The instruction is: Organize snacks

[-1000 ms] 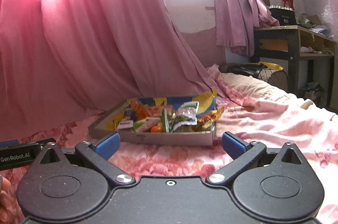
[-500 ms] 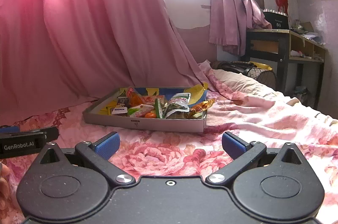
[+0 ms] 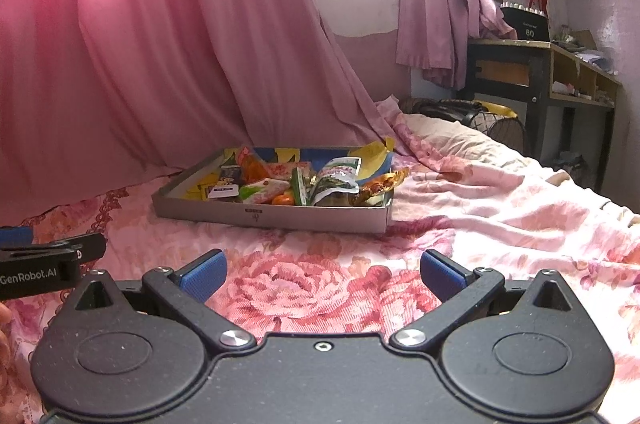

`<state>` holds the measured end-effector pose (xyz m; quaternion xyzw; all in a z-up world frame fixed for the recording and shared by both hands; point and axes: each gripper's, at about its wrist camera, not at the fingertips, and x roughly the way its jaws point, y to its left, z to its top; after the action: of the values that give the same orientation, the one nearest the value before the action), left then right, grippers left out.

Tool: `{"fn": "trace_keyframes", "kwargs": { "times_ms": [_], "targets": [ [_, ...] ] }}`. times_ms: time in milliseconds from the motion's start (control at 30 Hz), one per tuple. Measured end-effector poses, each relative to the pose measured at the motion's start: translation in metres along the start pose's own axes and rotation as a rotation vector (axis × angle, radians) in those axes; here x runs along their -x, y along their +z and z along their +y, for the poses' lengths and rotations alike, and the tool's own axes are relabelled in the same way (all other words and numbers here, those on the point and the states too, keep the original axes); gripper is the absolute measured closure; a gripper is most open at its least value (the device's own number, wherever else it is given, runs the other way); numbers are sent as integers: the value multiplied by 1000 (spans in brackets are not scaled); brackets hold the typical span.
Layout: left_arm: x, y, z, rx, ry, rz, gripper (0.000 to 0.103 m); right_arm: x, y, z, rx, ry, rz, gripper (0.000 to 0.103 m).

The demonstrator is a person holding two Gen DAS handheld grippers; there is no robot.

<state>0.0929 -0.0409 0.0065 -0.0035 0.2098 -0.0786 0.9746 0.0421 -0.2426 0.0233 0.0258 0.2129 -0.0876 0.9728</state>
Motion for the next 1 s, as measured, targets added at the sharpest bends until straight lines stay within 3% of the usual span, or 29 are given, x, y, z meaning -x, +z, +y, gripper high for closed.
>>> {"fn": "trace_keyframes", "kwargs": {
  "times_ms": [1000],
  "targets": [
    [0,-2,5,20,10,8,0,-4,-2,1,3,1,17,1]
  ]
}}
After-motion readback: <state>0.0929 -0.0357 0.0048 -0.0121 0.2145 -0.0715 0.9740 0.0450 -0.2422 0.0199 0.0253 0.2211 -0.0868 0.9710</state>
